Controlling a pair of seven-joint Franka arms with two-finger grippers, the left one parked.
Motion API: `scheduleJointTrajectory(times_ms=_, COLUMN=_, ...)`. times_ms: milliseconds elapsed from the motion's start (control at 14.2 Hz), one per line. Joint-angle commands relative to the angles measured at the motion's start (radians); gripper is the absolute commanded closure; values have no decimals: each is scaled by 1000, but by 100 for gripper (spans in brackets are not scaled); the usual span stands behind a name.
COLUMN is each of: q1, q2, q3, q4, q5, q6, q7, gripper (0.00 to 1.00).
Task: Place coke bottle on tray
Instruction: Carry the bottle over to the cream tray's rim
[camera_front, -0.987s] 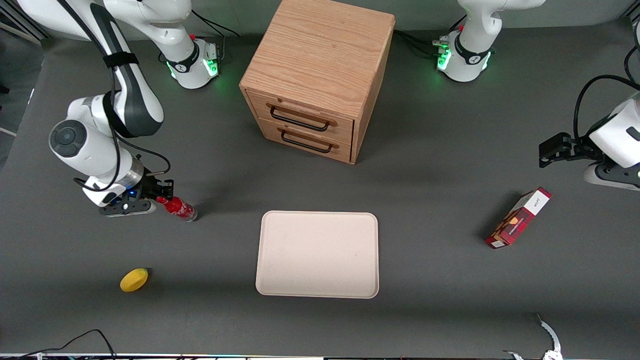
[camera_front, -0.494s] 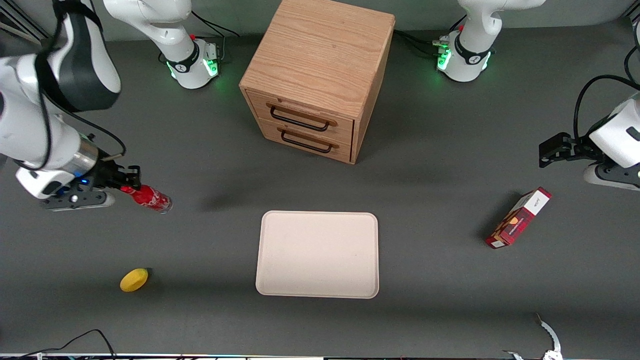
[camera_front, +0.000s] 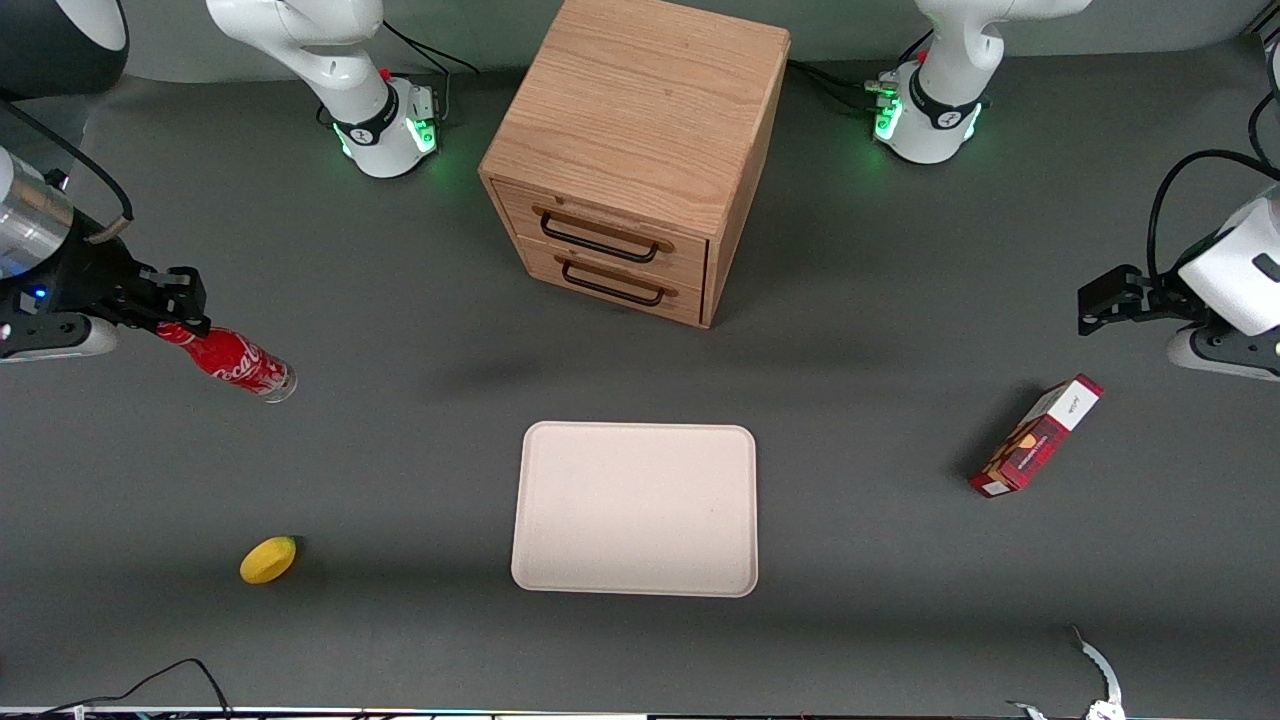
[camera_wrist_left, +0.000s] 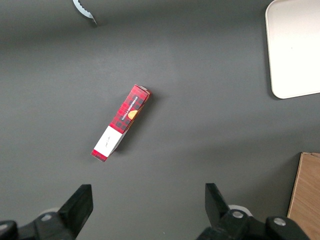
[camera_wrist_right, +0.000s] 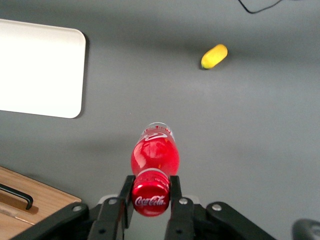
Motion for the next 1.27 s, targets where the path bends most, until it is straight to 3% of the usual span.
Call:
scheduleJointTrajectory(times_ms=0, q1=62, q2=86, q3=0, q4=126, q5=-8, q6=-36, q7=2, gripper=100)
scheduleJointTrajectory(times_ms=494, q1=248, q2=313, q3=-8, q4=389, q5=-8, q6=20, q7=2, gripper=100)
scheduleJointTrajectory(times_ms=1199, q1=340, q2=543, q3=-17, q4=399, q5=-15, q6=435, q7=17, gripper=100)
